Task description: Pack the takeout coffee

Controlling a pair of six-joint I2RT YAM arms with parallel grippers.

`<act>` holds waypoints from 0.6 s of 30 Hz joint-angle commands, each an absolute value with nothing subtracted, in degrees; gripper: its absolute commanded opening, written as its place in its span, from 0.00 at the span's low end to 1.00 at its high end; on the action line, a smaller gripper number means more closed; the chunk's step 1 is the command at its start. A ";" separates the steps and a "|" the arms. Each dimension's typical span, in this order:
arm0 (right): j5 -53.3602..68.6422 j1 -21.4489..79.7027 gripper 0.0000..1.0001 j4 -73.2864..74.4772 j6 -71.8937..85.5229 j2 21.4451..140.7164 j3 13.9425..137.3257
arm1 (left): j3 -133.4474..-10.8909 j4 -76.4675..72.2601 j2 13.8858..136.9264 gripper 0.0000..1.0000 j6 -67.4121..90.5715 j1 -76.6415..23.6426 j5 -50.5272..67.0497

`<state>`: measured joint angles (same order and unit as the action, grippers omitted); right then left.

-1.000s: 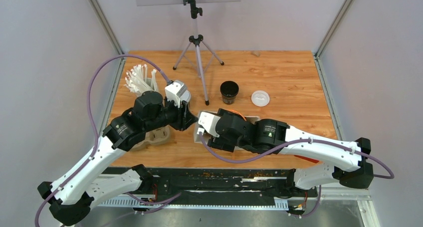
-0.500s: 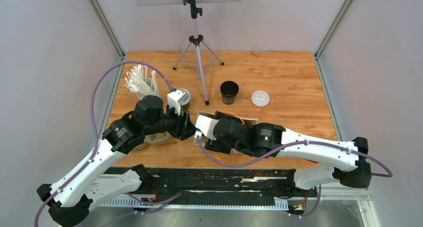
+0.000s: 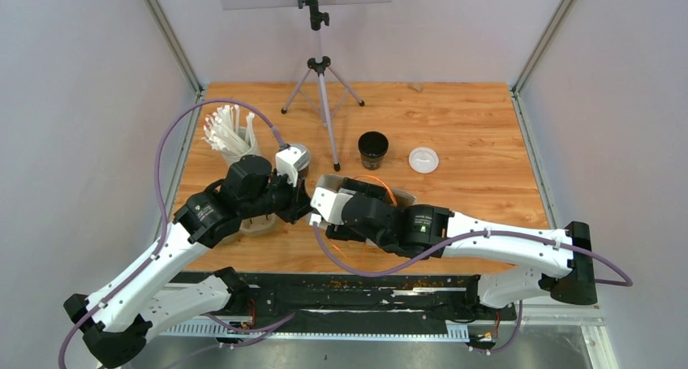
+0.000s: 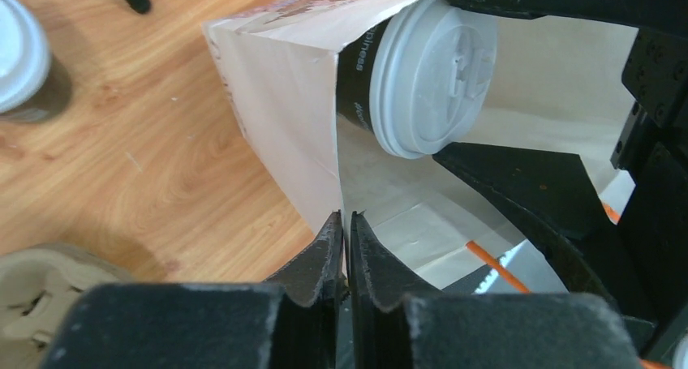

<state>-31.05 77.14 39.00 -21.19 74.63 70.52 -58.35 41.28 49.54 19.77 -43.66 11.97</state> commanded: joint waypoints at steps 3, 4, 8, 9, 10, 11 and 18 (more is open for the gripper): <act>-35.38 75.56 0.73 28.69 -27.21 74.61 69.08 | -56.88 35.40 44.89 0.08 15.18 -43.42 5.14; -36.33 75.52 0.73 27.70 -27.96 74.75 68.89 | -55.99 34.02 43.84 0.08 15.31 -43.42 5.48; -38.63 75.44 0.73 26.51 -28.98 74.78 68.46 | -52.49 30.26 41.14 0.06 17.18 -43.42 7.68; -38.37 75.49 0.73 26.77 -28.94 74.48 68.25 | -51.85 30.23 40.96 0.06 17.75 -43.44 7.77; -37.83 75.51 0.73 27.38 -28.56 74.12 68.07 | -51.40 30.61 40.88 0.06 18.12 -43.42 7.84; -36.81 75.53 0.73 28.38 -27.93 73.77 67.96 | -51.02 31.03 40.87 0.07 18.49 -43.42 7.93; -27.36 76.29 0.73 36.32 -22.00 70.14 65.85 | -50.60 35.80 39.46 0.38 20.32 -43.42 7.43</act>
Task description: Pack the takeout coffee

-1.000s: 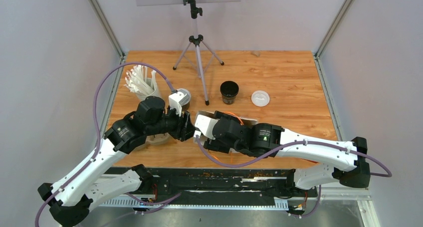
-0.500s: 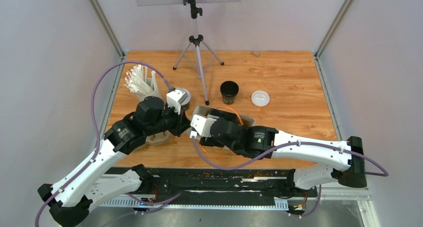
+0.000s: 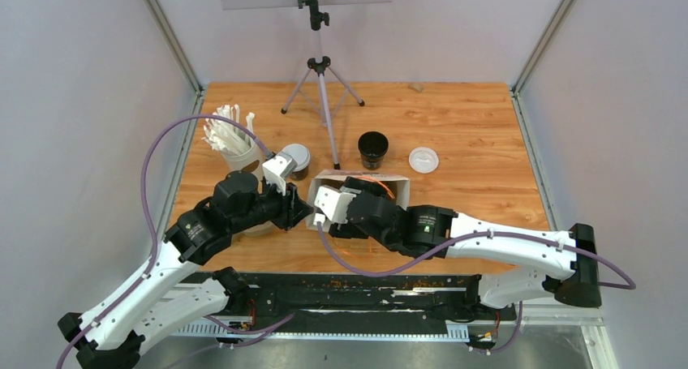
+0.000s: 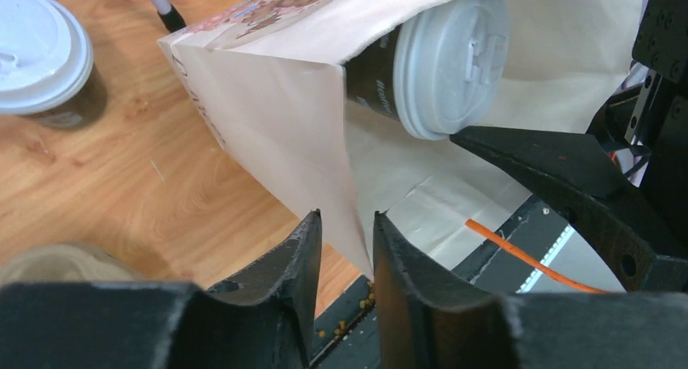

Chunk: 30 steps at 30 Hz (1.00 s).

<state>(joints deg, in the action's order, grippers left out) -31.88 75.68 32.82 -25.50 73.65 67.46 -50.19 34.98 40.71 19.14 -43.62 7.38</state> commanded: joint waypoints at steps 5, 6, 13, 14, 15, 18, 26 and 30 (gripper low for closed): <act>-26.76 77.26 0.73 37.04 -20.60 70.68 65.60 | -50.56 37.74 39.52 0.49 22.17 -43.42 9.50; -27.14 77.48 0.73 37.01 -20.49 71.06 65.71 | -50.40 37.92 39.60 0.50 22.67 -43.42 9.76; -29.31 78.32 0.73 34.79 -20.72 74.15 66.32 | -49.16 36.40 39.55 0.57 24.75 -43.42 12.27; -29.59 78.29 0.73 34.46 -20.82 74.48 66.47 | -48.95 36.38 39.60 0.57 24.84 -43.42 12.26; -29.80 78.32 0.73 34.15 -20.86 74.90 66.71 | -48.72 36.41 39.63 0.58 24.95 -43.42 12.11; -30.55 78.31 0.73 34.06 -20.87 76.24 67.63 | -47.97 36.62 40.07 0.57 24.79 -43.42 11.54; -30.44 77.48 0.76 36.67 -26.35 75.20 66.45 | -48.85 36.18 40.63 0.29 22.86 -43.42 10.37; -27.87 76.82 0.76 38.49 -32.99 72.08 64.02 | -48.29 34.30 40.43 0.13 23.24 -43.42 12.40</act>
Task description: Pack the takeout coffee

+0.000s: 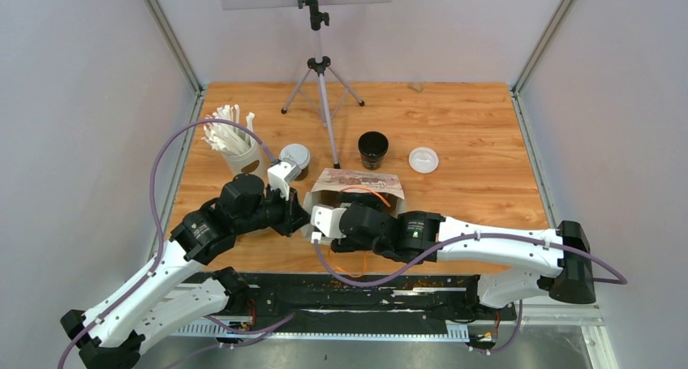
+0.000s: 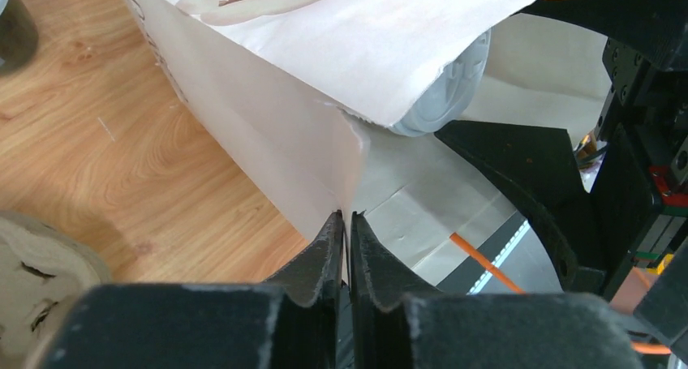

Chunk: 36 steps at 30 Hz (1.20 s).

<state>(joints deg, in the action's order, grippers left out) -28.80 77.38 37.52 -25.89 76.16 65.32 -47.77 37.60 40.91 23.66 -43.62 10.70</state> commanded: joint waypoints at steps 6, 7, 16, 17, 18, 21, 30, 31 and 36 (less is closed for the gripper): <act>-25.49 76.60 0.76 38.62 -36.90 71.18 61.83 | -46.40 31.18 40.30 0.05 23.98 -43.42 16.78; -25.20 76.66 0.76 38.33 -37.25 71.30 61.53 | -46.19 30.88 40.22 0.05 23.72 -43.42 17.24; -22.02 71.94 0.75 40.58 -41.70 72.15 65.05 | -45.20 32.43 40.03 0.04 19.41 -43.44 19.79; -21.73 71.22 0.75 41.08 -42.12 72.16 65.04 | -45.18 32.31 40.12 0.03 19.22 -43.42 19.78; -21.83 70.70 0.75 41.06 -42.56 72.05 64.40 | -45.18 32.13 40.23 0.03 19.15 -43.42 19.82; -22.13 69.88 0.75 39.77 -44.12 71.32 61.32 | -45.48 31.25 40.83 0.03 19.28 -43.42 20.59; -21.81 69.33 0.75 31.87 -50.25 71.96 57.58 | -45.62 30.34 41.52 0.03 19.64 -43.42 22.18; -21.52 69.07 0.75 31.15 -50.69 72.18 57.21 | -45.50 30.51 41.46 0.03 19.68 -43.46 22.32; -20.83 68.16 0.75 30.35 -51.15 72.31 56.45 | -44.87 30.78 40.14 0.03 20.09 -43.42 22.37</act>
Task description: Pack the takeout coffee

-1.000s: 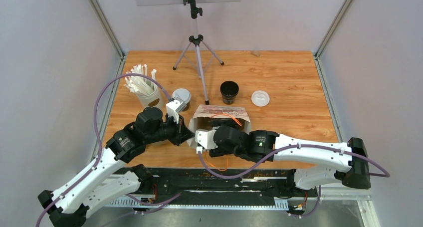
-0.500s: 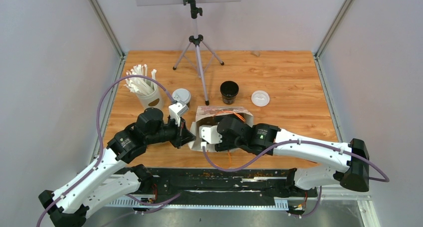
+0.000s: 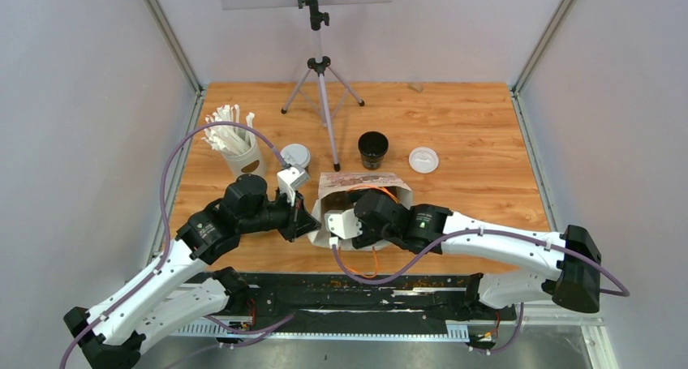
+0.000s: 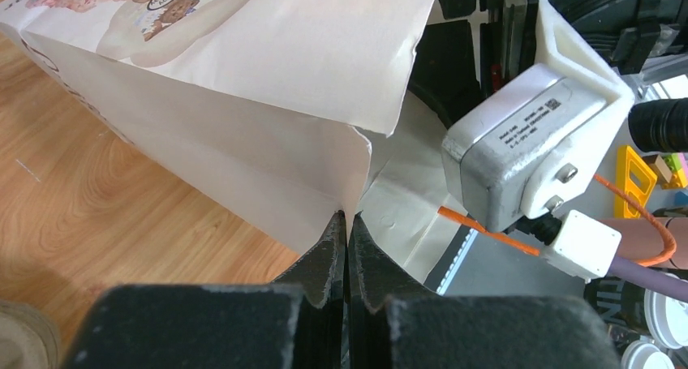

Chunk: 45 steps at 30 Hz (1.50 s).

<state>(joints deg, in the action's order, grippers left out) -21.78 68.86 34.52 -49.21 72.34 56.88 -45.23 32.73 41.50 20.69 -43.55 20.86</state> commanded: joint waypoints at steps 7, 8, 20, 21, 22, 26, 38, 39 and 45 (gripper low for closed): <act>-15.24 67.71 0.75 31.39 -51.02 72.23 57.02 | -44.82 30.84 39.25 0.04 20.64 -43.44 22.24; -14.14 67.76 0.75 31.87 -50.87 72.69 57.74 | -44.78 30.77 39.14 0.04 20.80 -43.42 22.24; -17.97 67.72 0.74 27.87 -53.24 76.56 56.80 | -44.26 29.73 38.92 0.04 22.03 -43.46 22.56; -18.55 67.64 0.74 27.60 -53.28 76.49 56.55 | -44.21 29.71 38.93 0.04 22.03 -43.42 22.42; -19.17 67.67 0.73 27.45 -53.46 76.42 56.32 | -44.21 29.75 38.89 0.04 22.06 -43.42 22.41; -20.39 67.76 0.73 27.69 -53.84 75.49 55.99 | -44.12 29.74 38.86 0.04 22.05 -43.42 22.49; -21.88 67.62 0.73 32.08 -55.31 70.35 54.75 | -43.12 29.78 38.47 0.03 22.11 -43.43 21.93; -21.74 67.41 0.73 32.08 -55.17 69.99 54.46 | -43.14 29.69 38.49 0.03 22.14 -43.42 21.89; -21.30 66.71 0.73 32.51 -55.18 69.41 53.97 | -43.88 30.21 38.98 0.03 21.46 -43.42 21.71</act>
<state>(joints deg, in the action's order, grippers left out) -19.90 67.26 32.58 -54.50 71.00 53.80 -43.00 31.86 39.22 21.76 -43.46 20.95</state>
